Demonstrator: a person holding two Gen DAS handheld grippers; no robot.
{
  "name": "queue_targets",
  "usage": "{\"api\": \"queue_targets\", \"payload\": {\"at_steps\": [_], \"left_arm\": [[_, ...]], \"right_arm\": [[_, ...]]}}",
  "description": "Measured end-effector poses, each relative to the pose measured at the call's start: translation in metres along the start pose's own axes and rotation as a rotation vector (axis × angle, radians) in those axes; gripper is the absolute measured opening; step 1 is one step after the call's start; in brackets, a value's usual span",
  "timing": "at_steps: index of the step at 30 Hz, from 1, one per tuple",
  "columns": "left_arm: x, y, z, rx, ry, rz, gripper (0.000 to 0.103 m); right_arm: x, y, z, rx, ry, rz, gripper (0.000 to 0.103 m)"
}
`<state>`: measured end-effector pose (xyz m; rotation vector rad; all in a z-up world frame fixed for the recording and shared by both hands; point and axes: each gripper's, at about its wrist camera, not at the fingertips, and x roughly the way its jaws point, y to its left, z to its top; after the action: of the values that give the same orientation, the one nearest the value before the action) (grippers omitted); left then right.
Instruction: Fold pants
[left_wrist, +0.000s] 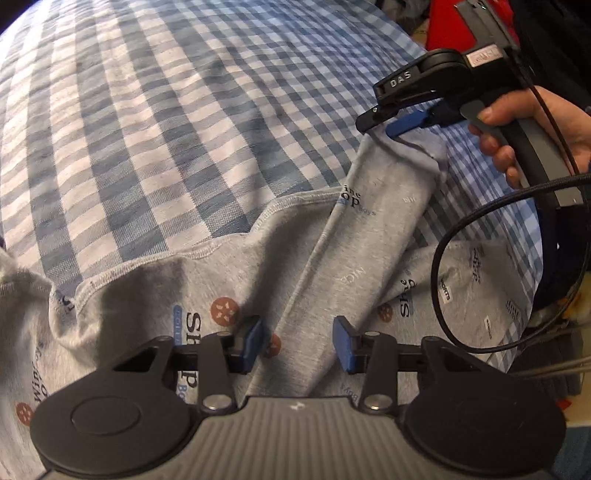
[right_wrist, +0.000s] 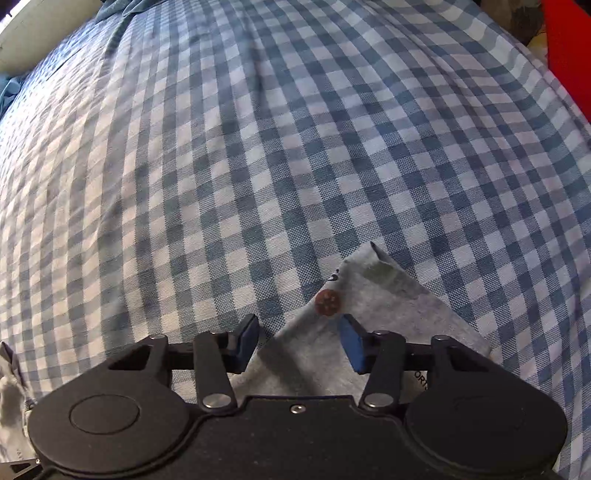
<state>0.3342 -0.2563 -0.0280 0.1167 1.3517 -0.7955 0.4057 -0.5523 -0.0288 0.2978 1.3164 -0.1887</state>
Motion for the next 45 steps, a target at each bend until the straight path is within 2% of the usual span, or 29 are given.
{"api": "queue_targets", "payload": {"at_steps": [1, 2, 5, 7, 11, 13, 16, 19, 22, 24, 27, 29, 31, 32, 35, 36, 38, 41, 43, 45], "left_arm": [[0.001, -0.001, 0.000, 0.010, 0.007, -0.001, 0.018], [0.002, -0.003, 0.000, 0.016, 0.016, 0.002, 0.013], [0.003, -0.005, -0.001, 0.015, 0.020, 0.000, 0.002], [0.000, -0.004, -0.003, 0.001, 0.006, -0.001, 0.000], [-0.014, -0.006, -0.007, -0.003, -0.041, 0.016, 0.000], [-0.025, -0.012, -0.010, 0.015, -0.065, 0.013, 0.000], [-0.035, -0.023, -0.016, 0.060, -0.088, 0.028, 0.000], [-0.050, -0.043, -0.025, 0.162, -0.108, 0.034, 0.000], [-0.054, -0.067, -0.038, 0.281, -0.099, 0.048, 0.000], [-0.049, -0.083, -0.048, 0.355, -0.083, 0.067, 0.000], [-0.033, -0.096, -0.061, 0.410, -0.037, 0.078, 0.000], [-0.022, -0.100, -0.067, 0.436, -0.016, 0.097, 0.000], [-0.014, -0.102, -0.071, 0.444, 0.001, 0.116, 0.000], [-0.011, -0.101, -0.072, 0.439, 0.006, 0.118, 0.000], [-0.008, -0.103, -0.074, 0.443, 0.013, 0.140, 0.000], [-0.006, -0.103, -0.073, 0.447, 0.015, 0.150, 0.001], [-0.005, -0.104, -0.074, 0.446, 0.011, 0.172, 0.006], [-0.004, -0.107, -0.076, 0.450, -0.001, 0.221, 0.020], [-0.003, -0.109, -0.079, 0.457, -0.004, 0.250, 0.033], [-0.001, -0.111, -0.083, 0.467, -0.002, 0.277, 0.040]], "right_arm": [[-0.001, 0.001, -0.002, -0.015, -0.013, -0.021, 0.033], [-0.002, 0.001, -0.007, -0.026, -0.030, -0.039, 0.021], [-0.009, -0.006, -0.017, 0.000, -0.062, -0.014, 0.005], [-0.017, -0.016, -0.027, 0.039, -0.090, 0.014, 0.001], [-0.049, -0.029, -0.046, 0.082, -0.193, 0.055, 0.000], [-0.074, -0.034, -0.054, 0.090, -0.261, 0.069, 0.000], [-0.115, -0.050, -0.085, 0.110, -0.354, 0.079, 0.000], [-0.156, -0.066, -0.127, 0.174, -0.433, 0.079, 0.000], [-0.181, -0.087, -0.174, 0.244, -0.486, 0.056, 0.000], [-0.183, -0.101, -0.206, 0.296, -0.487, 0.030, 0.000], [-0.167, -0.121, -0.245, 0.390, -0.426, 0.006, 0.000], [-0.144, -0.131, -0.269, 0.472, -0.363, 0.031, 0.000], [-0.132, -0.133, -0.283, 0.506, -0.340, 0.049, 0.002], [-0.128, -0.132, -0.288, 0.512, -0.333, 0.056, 0.009], [-0.121, -0.129, -0.293, 0.524, -0.351, 0.099, 0.023], [-0.119, -0.128, -0.291, 0.517, -0.358, 0.106, 0.023], [-0.114, -0.129, -0.284, 0.500, -0.361, 0.113, 0.037], [-0.105, -0.138, -0.265, 0.509, -0.352, 0.123, 0.041], [-0.100, -0.144, -0.257, 0.521, -0.348, 0.120, 0.041], [-0.096, -0.151, -0.248, 0.535, -0.345, 0.116, 0.043]]}}
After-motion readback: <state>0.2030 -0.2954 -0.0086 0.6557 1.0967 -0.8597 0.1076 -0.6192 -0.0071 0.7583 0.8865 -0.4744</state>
